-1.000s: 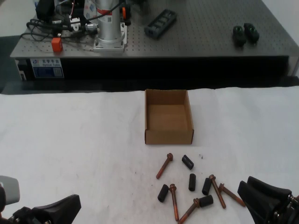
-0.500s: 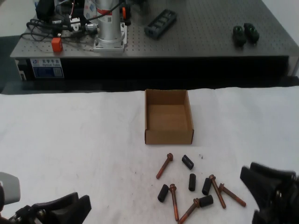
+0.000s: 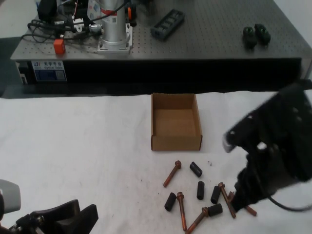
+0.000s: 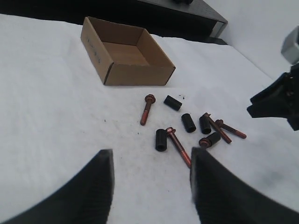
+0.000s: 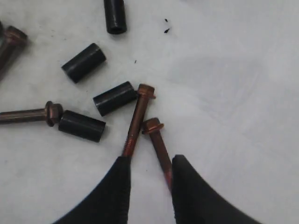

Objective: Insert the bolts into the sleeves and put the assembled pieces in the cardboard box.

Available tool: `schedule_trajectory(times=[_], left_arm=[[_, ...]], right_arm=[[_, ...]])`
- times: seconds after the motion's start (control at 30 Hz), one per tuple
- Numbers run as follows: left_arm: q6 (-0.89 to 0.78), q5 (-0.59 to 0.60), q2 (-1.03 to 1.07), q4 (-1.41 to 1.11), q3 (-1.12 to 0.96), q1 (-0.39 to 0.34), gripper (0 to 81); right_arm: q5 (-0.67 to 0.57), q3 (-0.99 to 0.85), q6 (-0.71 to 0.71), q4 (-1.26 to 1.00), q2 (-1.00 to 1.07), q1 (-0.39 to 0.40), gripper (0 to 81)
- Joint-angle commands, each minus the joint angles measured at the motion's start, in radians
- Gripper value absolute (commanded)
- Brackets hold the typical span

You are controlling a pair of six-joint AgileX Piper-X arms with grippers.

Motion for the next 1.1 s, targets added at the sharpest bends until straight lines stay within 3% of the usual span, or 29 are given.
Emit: schedule_trajectory(times=[0.0, 0.23, 0.47, 1.07], left_arm=[[-0.01, 0.002, -0.01, -0.02, -0.004, 0.0, 36.6], [-0.01, 0.002, -0.01, -0.02, -0.004, 0.0, 36.6], [-0.01, 0.009, -0.01, -0.02, -0.004, 0.0, 36.6], [-0.01, 0.018, -0.01, -0.02, -0.004, 0.0, 36.6]], right_arm=[[0.009, -0.087, -0.047, 0.063, 0.106, -0.016, 22.2], [-0.024, -0.167, -0.078, 0.162, 0.248, -0.064, 22.2], [-0.076, -0.164, -0.089, 0.129, 0.26, -0.084, 22.2], [-0.031, -0.164, -0.098, 0.054, 0.378, -0.09, 21.9]])
